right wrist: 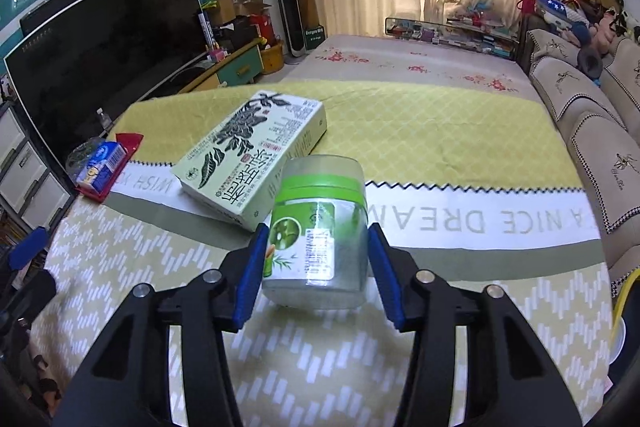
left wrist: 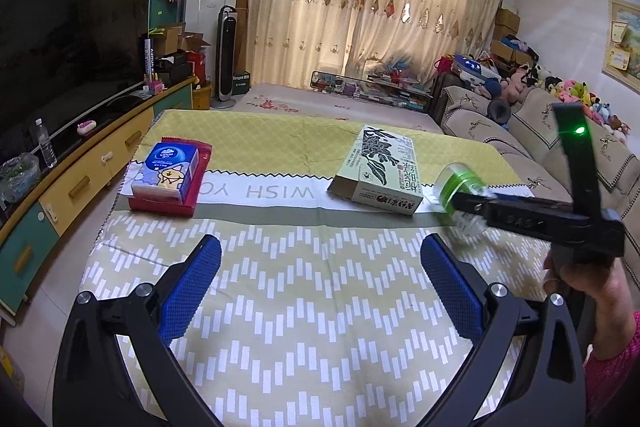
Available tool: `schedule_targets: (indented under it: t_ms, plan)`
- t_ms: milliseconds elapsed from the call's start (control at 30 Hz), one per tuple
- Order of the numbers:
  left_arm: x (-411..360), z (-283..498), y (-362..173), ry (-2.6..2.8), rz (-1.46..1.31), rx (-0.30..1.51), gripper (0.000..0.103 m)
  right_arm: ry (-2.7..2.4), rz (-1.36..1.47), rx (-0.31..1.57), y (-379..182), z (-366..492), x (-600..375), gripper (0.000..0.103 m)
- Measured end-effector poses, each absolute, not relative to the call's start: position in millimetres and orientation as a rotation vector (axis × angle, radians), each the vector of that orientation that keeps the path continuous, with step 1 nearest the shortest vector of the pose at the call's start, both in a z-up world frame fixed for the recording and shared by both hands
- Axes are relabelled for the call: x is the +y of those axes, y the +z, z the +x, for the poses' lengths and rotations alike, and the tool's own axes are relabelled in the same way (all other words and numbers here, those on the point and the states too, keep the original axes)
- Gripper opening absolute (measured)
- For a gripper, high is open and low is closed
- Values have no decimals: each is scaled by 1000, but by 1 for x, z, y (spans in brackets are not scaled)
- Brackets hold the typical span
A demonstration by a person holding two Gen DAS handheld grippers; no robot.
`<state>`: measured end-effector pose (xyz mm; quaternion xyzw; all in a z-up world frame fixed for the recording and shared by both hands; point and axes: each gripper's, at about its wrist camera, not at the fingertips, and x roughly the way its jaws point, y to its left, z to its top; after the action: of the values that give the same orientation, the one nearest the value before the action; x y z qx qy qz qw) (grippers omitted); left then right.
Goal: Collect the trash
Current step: 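Carry the green-lidded jar over the bin and open the right gripper, then grasp the green-and-white tea box with the left gripper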
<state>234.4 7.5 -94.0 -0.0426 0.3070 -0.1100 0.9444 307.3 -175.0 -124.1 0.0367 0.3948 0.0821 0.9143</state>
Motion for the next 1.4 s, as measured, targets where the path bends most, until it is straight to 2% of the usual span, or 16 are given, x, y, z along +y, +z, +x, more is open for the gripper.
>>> schedule_targets:
  t_ms: [233,533,867,1100,1400]
  plan:
    - [0,234,-96,-245,-67,640,98,110,100,763,-104,269,-222,48]
    - [-8,234,-98,-256,-40,648,98,-226,202,658,-96,196,-360,48]
    - [-10,236,-100,-252,-32,659,98,-531,335,709,-133,152,-490,48]
    - [-11,238,-104,-248,-17,667,98,-624,379,679,-145,142,-512,51]
    - [-12,239,-105,-253,-15,668,98,-501,311,534,-125,127,-441,58]
